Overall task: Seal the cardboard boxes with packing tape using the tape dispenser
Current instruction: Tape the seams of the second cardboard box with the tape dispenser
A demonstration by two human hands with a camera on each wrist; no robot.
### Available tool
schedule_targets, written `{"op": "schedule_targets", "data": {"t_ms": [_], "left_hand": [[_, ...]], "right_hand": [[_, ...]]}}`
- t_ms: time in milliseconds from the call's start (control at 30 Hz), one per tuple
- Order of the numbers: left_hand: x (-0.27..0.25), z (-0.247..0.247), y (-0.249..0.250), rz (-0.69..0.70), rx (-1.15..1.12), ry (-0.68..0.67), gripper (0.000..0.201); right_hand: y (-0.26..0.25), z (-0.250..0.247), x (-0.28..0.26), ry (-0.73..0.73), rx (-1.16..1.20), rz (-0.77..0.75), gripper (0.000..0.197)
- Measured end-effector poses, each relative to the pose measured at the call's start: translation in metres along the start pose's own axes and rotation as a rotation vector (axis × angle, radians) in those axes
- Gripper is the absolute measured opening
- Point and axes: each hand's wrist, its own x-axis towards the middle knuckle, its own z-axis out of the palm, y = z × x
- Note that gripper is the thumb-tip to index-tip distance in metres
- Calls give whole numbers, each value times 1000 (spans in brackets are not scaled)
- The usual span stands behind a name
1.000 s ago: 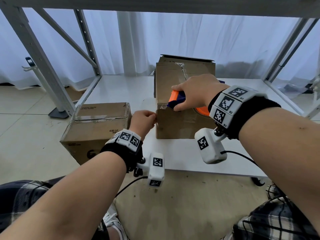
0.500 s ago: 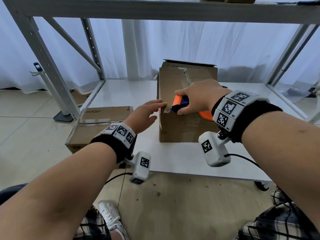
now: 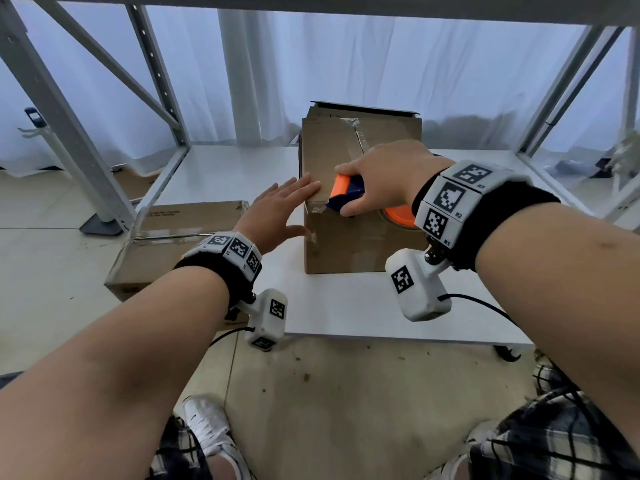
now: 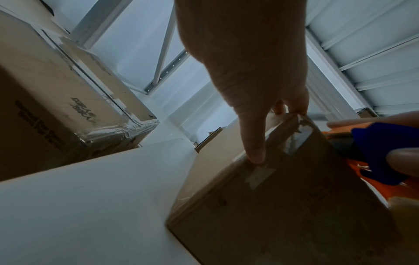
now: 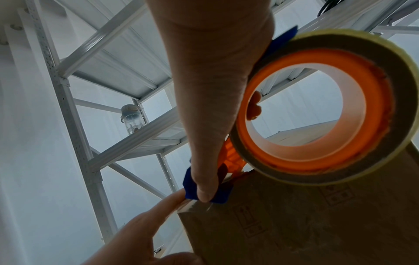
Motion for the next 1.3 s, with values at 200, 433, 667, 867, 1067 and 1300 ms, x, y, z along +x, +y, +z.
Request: {"op": "schedule_targets", "data": {"t_ms": [200, 433, 667, 867, 1067, 1300], "left_hand": [[4, -14, 3, 9, -55, -11, 71], [10, -34, 5, 91, -147, -23, 52], [5, -31, 5, 96, -271, 37, 38], [-2, -14, 5, 105, -311, 112, 35], [-5, -4, 6, 84, -306, 218, 33], [-11, 6, 5, 14, -182, 142, 57]], "right_hand": [[0, 0, 0, 1, 2, 0, 69], [0, 0, -1, -3, -8, 0, 72], [0, -1, -2, -11, -3, -3, 71], [4, -2, 0, -30, 24, 5, 77], [5, -4, 1, -43, 32, 1, 79], [6, -3, 1, -46, 32, 0, 79]]}}
